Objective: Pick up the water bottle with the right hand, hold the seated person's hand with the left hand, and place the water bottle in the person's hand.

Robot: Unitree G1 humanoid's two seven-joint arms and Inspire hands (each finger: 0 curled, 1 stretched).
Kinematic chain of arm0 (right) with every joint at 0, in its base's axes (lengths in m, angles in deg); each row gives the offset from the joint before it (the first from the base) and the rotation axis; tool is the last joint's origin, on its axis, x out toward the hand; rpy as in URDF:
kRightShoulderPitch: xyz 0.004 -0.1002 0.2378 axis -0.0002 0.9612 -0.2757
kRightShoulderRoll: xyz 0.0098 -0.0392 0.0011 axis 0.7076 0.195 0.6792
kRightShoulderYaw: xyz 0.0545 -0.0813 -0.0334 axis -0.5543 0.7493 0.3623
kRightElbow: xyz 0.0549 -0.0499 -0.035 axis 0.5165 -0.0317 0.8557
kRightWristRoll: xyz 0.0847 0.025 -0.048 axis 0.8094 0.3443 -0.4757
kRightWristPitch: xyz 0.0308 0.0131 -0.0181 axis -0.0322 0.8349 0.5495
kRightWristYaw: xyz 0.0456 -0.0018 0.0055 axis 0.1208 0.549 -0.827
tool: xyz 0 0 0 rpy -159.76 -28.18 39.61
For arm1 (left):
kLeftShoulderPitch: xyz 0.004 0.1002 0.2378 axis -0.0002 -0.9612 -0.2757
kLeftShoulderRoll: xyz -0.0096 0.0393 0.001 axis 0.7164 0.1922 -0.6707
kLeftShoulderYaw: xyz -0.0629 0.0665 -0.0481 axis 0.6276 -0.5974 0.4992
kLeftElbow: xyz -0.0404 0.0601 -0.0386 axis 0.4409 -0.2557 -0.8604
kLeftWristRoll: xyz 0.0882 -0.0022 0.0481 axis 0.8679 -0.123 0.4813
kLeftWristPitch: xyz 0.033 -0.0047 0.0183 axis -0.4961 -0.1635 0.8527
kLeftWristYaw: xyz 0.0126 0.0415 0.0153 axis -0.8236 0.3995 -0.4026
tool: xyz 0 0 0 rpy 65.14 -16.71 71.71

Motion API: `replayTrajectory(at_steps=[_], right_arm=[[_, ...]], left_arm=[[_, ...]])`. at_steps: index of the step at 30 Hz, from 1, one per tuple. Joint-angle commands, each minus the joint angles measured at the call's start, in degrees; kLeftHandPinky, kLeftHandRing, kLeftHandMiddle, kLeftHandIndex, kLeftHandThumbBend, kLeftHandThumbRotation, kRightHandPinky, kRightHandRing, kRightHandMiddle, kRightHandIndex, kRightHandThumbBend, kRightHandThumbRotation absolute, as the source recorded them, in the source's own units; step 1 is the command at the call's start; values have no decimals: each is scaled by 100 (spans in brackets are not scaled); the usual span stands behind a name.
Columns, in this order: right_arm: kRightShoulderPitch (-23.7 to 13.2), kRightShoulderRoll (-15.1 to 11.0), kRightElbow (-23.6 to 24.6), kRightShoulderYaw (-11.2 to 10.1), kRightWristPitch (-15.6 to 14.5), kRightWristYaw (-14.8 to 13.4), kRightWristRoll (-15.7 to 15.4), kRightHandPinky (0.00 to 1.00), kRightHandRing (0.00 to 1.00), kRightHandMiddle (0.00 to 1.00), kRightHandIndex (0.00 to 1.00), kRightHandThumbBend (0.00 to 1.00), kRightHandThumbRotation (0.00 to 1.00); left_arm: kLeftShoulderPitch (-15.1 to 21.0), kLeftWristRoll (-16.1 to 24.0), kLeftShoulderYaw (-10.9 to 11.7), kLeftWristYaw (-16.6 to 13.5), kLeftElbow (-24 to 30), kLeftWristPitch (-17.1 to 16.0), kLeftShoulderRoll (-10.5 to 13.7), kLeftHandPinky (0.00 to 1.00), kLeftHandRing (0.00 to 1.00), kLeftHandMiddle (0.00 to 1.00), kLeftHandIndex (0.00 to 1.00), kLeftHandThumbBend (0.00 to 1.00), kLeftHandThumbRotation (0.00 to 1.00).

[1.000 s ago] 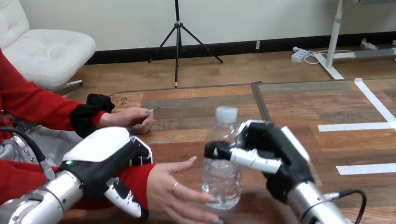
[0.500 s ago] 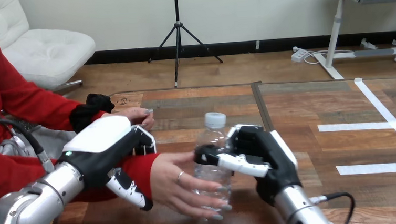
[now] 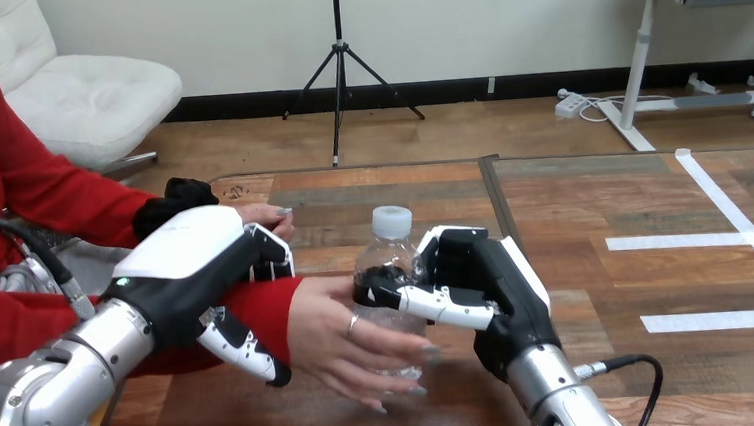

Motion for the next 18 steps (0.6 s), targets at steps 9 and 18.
replayTrajectory(at_steps=[9,18], right_arm=[[-694,693,181,243,383,-170,98,14,18,23,25,66,0],[-650,710,355,363,357,-265,80,13,17,22,24,65,0]], left_arm=[[530,-338,306,-65,889,-47,-197,22,28,36,38,97,0],[486,-354,315,-24,961,-9,-221,22,28,37,38,98,0]])
